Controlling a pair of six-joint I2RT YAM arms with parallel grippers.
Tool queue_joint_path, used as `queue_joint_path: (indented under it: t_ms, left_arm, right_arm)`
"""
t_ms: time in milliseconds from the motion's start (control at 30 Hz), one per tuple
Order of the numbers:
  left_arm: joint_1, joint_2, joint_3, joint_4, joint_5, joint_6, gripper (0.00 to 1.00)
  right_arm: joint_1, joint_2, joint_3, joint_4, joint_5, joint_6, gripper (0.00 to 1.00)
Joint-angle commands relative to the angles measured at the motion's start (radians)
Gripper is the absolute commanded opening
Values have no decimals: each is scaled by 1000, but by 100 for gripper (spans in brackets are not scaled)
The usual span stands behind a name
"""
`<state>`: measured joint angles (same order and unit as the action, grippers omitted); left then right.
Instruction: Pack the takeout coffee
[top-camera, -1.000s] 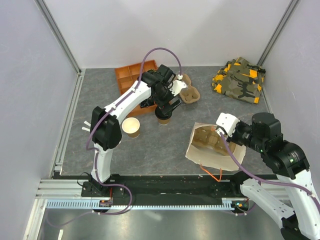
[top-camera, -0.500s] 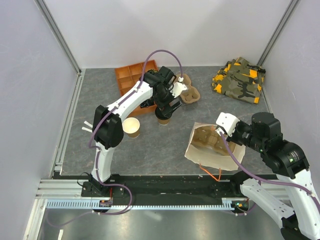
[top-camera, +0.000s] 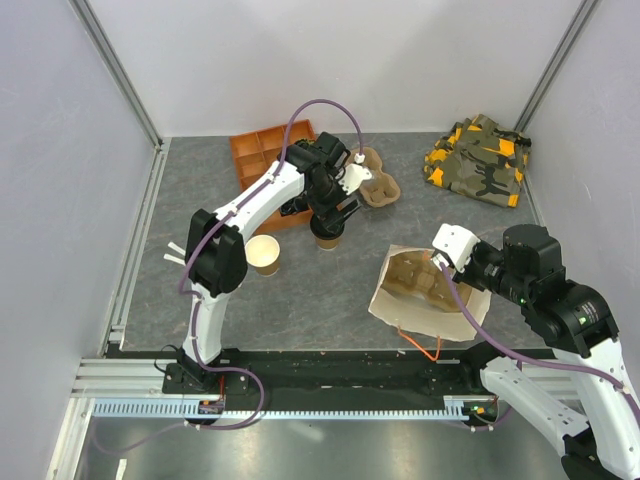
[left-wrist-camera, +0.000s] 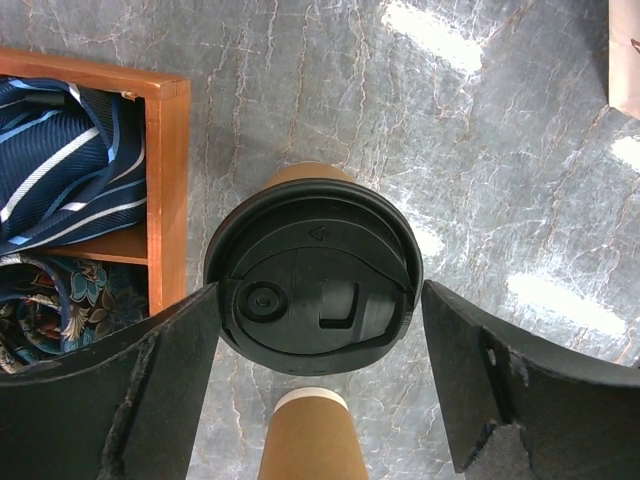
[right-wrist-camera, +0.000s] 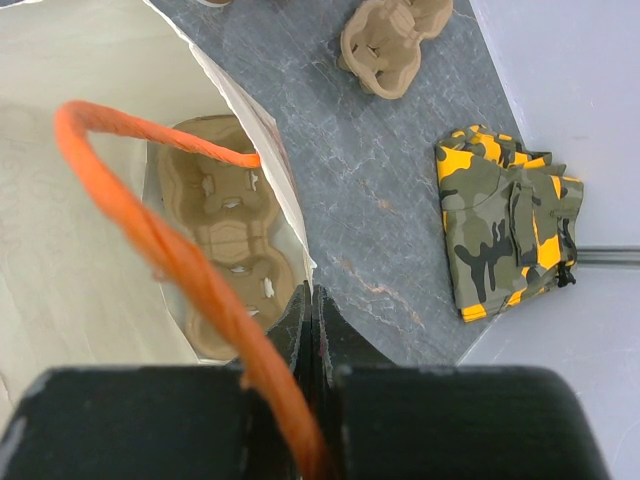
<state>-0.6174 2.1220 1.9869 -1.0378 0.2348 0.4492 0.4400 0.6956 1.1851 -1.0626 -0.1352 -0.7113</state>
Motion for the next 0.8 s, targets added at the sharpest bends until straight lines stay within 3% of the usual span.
queue_joint_path:
  t_ms: [0, 467, 767]
  left_arm:
    - [2, 7, 12, 31, -3, 39, 86]
    - [1, -30, -77, 76, -32, 34, 89]
    - [-13, -83, -146, 105, -38, 42, 78]
  right_arm:
    - [-4, 7, 18, 27, 12, 10, 0]
    - [-4, 10, 19, 29, 17, 18, 0]
    - [-4, 10, 21, 33, 19, 22, 0]
